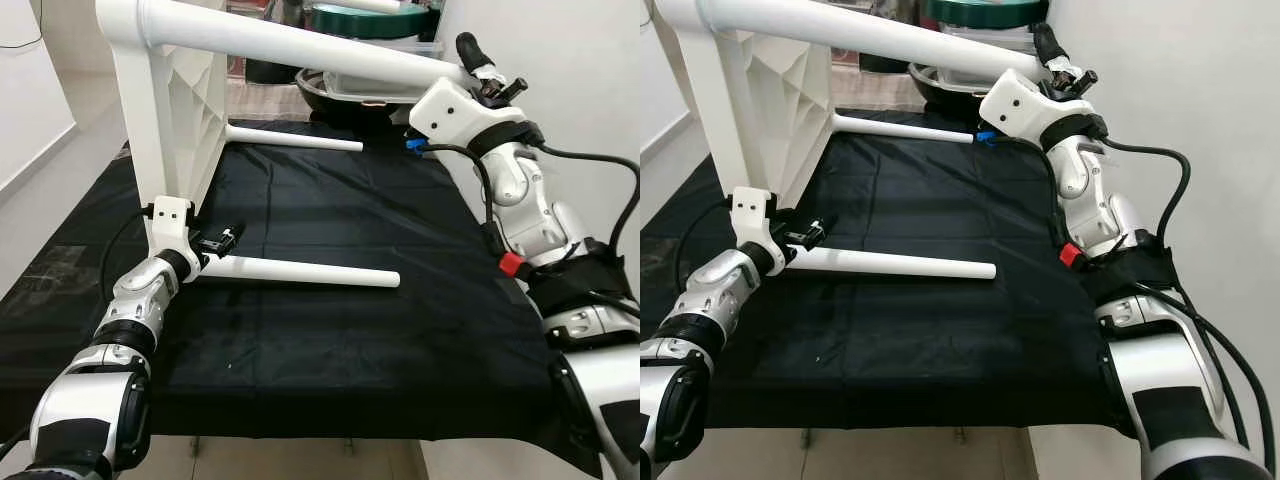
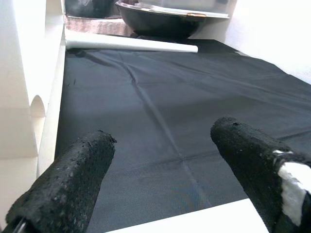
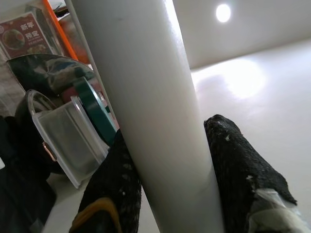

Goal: Building children table

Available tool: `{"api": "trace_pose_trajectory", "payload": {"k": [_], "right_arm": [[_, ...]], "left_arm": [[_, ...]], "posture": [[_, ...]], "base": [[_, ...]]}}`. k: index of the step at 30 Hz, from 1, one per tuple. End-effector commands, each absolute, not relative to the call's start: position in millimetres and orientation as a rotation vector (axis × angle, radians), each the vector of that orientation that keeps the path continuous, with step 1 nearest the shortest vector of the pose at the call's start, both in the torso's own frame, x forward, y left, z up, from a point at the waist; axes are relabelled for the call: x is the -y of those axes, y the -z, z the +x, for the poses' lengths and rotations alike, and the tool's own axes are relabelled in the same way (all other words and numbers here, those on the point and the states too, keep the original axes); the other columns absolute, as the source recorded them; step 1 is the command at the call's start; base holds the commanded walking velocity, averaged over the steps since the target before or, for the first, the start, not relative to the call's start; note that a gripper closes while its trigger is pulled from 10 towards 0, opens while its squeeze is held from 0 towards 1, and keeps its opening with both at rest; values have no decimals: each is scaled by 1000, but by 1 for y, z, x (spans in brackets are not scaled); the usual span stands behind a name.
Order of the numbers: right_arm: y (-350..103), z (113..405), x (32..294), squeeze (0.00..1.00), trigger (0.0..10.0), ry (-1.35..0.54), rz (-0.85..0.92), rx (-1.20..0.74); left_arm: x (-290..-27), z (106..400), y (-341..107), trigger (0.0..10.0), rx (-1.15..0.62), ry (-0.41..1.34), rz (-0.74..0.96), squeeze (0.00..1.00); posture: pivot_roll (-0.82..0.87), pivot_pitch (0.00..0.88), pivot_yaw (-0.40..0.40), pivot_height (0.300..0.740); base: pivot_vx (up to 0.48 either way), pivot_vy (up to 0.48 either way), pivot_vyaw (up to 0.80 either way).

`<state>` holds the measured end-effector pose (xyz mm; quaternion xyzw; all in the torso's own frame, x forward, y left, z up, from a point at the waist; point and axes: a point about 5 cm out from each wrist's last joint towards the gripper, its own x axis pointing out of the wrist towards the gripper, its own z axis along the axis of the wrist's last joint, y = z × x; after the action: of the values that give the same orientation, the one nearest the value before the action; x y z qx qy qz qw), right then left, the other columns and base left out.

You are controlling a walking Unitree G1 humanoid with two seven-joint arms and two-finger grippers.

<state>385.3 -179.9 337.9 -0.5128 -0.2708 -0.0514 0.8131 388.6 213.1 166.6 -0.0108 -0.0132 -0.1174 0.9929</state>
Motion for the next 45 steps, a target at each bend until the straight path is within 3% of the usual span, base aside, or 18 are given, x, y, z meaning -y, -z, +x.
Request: {"api": "trace_pose_trajectory", "payload": {"k": [1, 16, 23, 29, 30, 31, 33, 34, 37, 45], "right_arm": [[-352, 383, 202, 0, 0, 196, -831, 580], [-334, 390, 209, 0, 0, 172, -699, 461], [-300, 394, 204, 0, 0, 113, -528, 322], [-286, 394, 198, 0, 0, 79, -476, 274], [-274, 393, 191, 0, 0, 50, -433, 234], [-274, 393, 191, 0, 0, 50, -433, 234], [-248, 389, 175, 0, 0, -11, -336, 150], [-248, 389, 175, 0, 0, -11, -336, 150], [-215, 379, 151, 0, 0, -87, -240, 44], [-177, 362, 128, 0, 0, -149, -132, -91]], "left_arm": [[-239, 386, -171, 10000, 16, 132, -9, 0], [-262, 389, -198, 10000, 48, 58, 56, 0], [-284, 393, -262, 10000, 186, -28, 140, 0], [-294, 392, -290, 10000, 234, -74, 165, 0], [-298, 391, -316, 10000, 278, -100, 184, 0], [-298, 391, -316, 10000, 278, -100, 184, 0], [-294, 387, -378, 10000, 378, -112, 275, 0], [-294, 387, -378, 10000, 378, -112, 275, 0], [-278, 378, -434, 10000, 454, -94, 411, 0], [-254, 372, -473, 10000, 493, -47, 523, 0]], "posture": [[-67, 0, -57, 740], [-47, 0, -55, 740], [-27, 0, -64, 740], [-16, 0, -67, 740], [-2, 0, -70, 740], [-2, 0, -70, 740], [12, 0, -61, 740], [12, 0, -61, 740], [29, 0, -59, 740], [42, 0, -46, 740]], "base": [[0, 0, 0], [0, 0, 0], [0, 0, 0], [0, 0, 0], [0, 0, 0], [0, 0, 0], [0, 0, 0], [0, 0, 0], [0, 0, 0], [0, 0, 0]]}}
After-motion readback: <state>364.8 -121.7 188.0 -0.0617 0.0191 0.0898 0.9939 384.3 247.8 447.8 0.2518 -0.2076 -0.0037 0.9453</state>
